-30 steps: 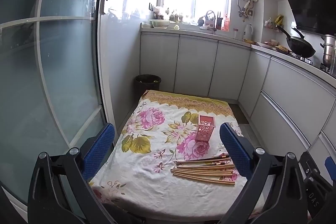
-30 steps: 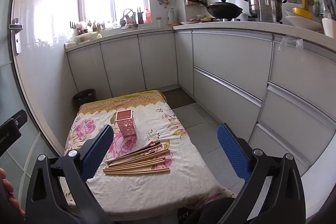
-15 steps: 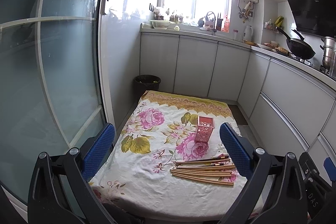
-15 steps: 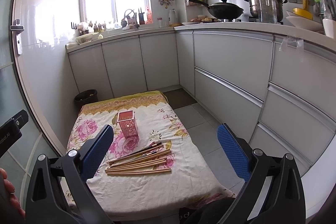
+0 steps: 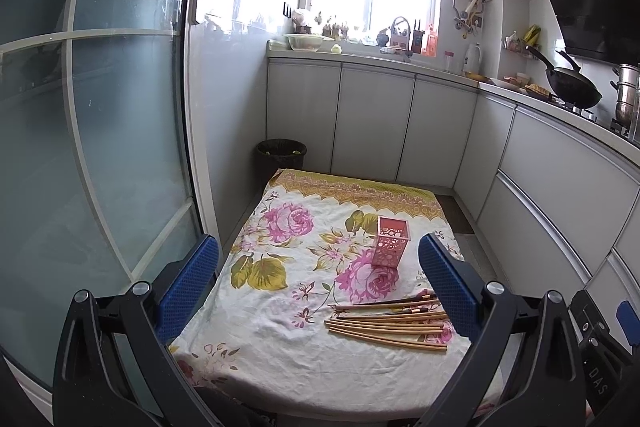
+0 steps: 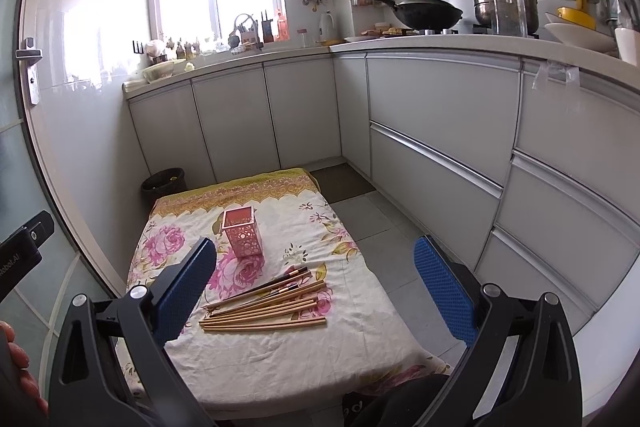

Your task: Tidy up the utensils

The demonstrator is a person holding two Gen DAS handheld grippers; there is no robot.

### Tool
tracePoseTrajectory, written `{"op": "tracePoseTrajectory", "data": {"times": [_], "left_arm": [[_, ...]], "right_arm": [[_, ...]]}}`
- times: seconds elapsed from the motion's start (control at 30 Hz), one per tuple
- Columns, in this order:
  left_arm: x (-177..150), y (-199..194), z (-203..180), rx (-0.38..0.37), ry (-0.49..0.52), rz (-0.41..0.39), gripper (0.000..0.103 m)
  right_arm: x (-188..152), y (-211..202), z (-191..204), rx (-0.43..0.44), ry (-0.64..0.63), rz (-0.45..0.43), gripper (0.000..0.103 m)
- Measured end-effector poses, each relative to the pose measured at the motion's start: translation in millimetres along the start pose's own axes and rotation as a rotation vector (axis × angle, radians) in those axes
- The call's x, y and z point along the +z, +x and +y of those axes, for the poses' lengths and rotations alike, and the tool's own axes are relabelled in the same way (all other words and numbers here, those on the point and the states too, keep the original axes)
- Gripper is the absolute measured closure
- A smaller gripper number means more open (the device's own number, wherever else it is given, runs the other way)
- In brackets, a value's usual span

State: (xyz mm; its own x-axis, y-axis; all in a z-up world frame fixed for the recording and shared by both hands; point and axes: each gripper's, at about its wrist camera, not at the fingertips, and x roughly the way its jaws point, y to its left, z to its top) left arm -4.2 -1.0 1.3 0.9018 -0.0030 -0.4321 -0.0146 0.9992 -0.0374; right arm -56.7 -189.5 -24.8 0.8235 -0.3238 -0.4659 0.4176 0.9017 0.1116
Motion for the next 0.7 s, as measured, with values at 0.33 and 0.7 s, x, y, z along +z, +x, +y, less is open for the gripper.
{"op": "tracePoseTrajectory", "data": {"times": [0.33,0.7], "left_arm": [[-13,55,-30,0.002,0.155,0.121,0.007],[-65,173,-106,-0.173,0.311,0.418,0.007]], "right_arm": [[-13,55,-23,0.003,0.092,0.157,0.007],[-69,166,-94,-0.053,0.345,0.441,0.007]]}}
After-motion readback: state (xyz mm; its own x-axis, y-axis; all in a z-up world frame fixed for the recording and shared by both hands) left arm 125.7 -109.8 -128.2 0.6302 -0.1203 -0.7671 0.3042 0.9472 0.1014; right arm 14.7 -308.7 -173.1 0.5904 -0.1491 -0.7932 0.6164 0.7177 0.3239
